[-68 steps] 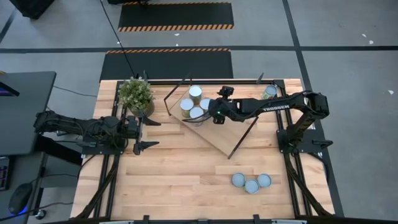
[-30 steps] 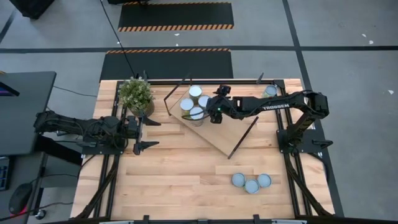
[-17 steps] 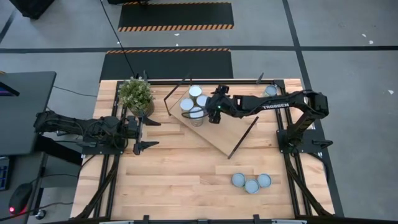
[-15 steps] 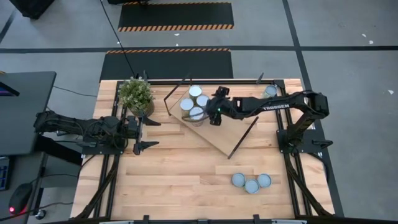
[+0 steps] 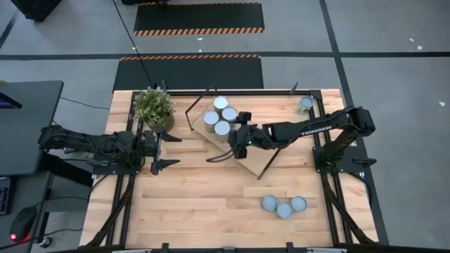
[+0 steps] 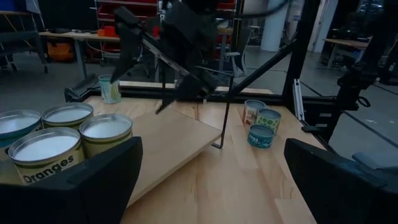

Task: Pick and place cans onto a shelf
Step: Put the canned peas on the shelf

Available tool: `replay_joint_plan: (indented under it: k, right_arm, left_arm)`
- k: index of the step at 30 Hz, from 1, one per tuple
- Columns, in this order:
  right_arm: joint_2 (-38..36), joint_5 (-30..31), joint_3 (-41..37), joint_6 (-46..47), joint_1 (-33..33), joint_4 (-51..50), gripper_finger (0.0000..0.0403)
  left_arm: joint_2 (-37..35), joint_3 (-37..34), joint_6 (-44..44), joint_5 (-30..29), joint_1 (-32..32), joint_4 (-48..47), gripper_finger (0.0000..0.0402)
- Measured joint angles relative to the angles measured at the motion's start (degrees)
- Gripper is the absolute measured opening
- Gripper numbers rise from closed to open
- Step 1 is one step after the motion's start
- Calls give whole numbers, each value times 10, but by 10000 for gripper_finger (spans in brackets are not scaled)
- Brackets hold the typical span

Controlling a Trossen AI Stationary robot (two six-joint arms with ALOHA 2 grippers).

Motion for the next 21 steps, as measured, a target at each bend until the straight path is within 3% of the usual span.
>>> replay_joint_plan:
  k: [12, 21]
  right_arm:
    - [70, 80, -19, -104, -12, 103, 373]
    - [76, 81, -19, -110, -33, 120, 373]
  left_arm:
    - [0, 0, 0, 0, 0, -1, 398]
    - [0, 0, 0, 0, 0, -2, 398]
